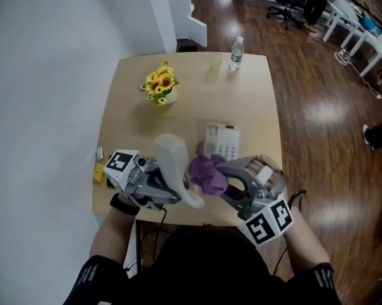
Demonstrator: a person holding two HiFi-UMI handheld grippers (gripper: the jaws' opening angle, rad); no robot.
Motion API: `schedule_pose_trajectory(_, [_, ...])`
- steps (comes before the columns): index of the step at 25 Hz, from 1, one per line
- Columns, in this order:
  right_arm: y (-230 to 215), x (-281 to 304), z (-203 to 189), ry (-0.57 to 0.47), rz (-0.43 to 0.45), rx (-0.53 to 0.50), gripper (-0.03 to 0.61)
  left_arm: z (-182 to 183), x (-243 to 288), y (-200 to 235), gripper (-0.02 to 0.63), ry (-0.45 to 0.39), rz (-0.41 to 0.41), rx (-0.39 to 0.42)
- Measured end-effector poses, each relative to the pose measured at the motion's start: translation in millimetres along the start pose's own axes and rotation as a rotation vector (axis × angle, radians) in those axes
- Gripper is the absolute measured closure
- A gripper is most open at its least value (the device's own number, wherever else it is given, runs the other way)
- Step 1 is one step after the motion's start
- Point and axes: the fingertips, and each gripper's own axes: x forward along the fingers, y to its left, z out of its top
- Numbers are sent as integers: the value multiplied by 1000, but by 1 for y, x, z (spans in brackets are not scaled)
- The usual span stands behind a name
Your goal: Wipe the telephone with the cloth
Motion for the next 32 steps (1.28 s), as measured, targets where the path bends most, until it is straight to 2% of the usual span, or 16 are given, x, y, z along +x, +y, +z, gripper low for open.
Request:
schedule_pose_trajectory(5, [21,9,25,-27,74,-133,423,1,1,1,523,-18,-6,-15])
schedule_pose_trajectory(7, [28,9,27,-29,89,-156,423,2,-2,1,522,-34,-12,-28])
schedule_pose_trajectory(17, [68,5,16,-32,214,-87,425,9,-13,-6,521,-100,-25,-25])
schedule_pose_trajectory(21, [43,5,10,-11,143,-56,425,8,-11,-7,523,-81,-25,-23])
schedule_pose_trajectory(25, [23,13,24,-35,109,-108,425,0,-6,-1,523,-36,-6,-24])
schedule_pose_trajectory(28, [34,17,28,-30,149,-166,425,1,-8,-2,522,-42,0,-20])
schedule_pose_trajectory(32, [62,15,19,-19,224,-169,426,1,-11,-3,518,-52,0,-14])
